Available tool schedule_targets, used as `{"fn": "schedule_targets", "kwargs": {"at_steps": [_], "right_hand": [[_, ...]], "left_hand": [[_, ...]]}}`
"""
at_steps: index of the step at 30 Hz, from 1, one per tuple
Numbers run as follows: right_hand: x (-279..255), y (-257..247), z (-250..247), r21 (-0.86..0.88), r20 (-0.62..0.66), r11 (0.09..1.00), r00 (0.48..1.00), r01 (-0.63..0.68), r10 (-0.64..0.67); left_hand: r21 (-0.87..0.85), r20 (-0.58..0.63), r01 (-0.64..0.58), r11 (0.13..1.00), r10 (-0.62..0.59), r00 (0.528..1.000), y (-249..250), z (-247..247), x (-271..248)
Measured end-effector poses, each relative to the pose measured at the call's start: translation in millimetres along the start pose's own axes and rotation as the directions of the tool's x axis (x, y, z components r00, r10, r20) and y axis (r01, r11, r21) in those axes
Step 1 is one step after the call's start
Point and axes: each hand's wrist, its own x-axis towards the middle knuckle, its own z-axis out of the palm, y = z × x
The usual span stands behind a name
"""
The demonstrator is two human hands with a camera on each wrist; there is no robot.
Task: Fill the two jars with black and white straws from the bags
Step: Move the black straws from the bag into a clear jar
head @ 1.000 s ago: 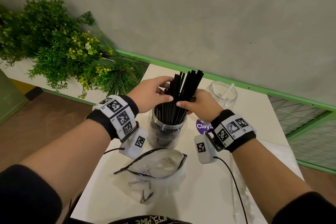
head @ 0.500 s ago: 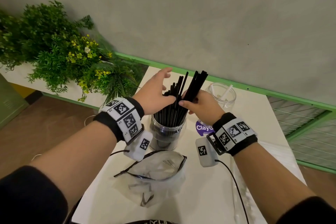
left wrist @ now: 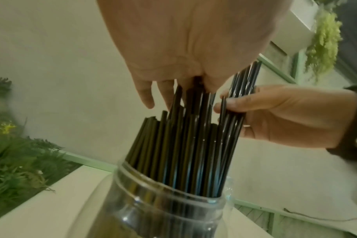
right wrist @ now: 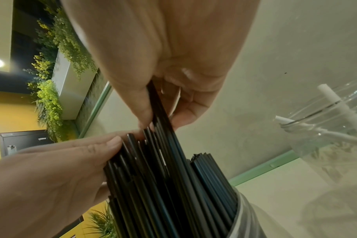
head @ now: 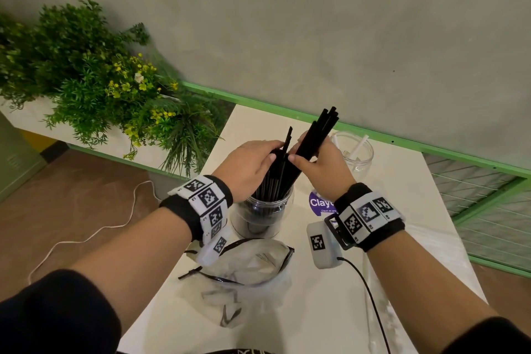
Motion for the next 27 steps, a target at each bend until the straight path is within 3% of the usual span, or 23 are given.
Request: {"fn": "schedule_targets", "kwargs": {"at_steps": [3, 6, 8, 11, 15, 19, 24, 27], "right_hand": [[0.3, 0.4, 1.0, 0.013, -0.007, 1.000, 1.000, 0.019, -0.019], [1.2, 1.3, 1.9, 0.003, -0.007, 1.000, 1.000, 0.009, -0.009], [2.3, 1.6, 2.5, -0.017, -0.019, 1.000, 1.000, 0.006, -0.006], [2.0, 1.8, 2.6, -0.024, -0.017, 1.000, 1.000, 0.000, -0.001], [2.0, 3.0, 4.5, -0.075, 0.018, 0.997, 1.000, 0.015, -0.013], [1.3, 1.4, 3.2, -0.034, -0.026, 0.999, 1.000, -0.006, 0.005], [-3.0, -3.7, 3.8, 0.122, -0.051, 0.992, 0.999, 0.021, -0.015], [-3.5, -2.1, 4.1, 0.109, -0.037, 0.994, 0.999, 0.034, -0.030]], "left_hand": [[0.102, 0.143, 0.053, 0.993, -0.067, 0.987, -7.3, 2.3, -3.0], [0.306, 0.310, 0.086, 0.948, -0.185, 0.932, -5.9, 5.7, -5.2], [0.270, 0.258, 0.113, 0.956, -0.185, 0.948, -3.1, 5.0, -4.7], [0.060, 0.090, 0.101, 0.993, -0.106, 0.990, 9.3, -2.0, 2.9], [-0.059, -0.001, 0.058, 0.997, -0.058, 0.998, 20.3, -4.4, 13.5], [0.015, -0.112, 0.026, 1.000, -0.024, 0.993, 7.6, 2.3, 7.2], [0.261, -0.051, 0.063, 0.963, -0.051, 0.997, -7.3, 20.7, -7.3], [0.102, -0.126, 0.033, 0.994, -0.020, 0.992, -3.4, 12.7, -3.7]]}}
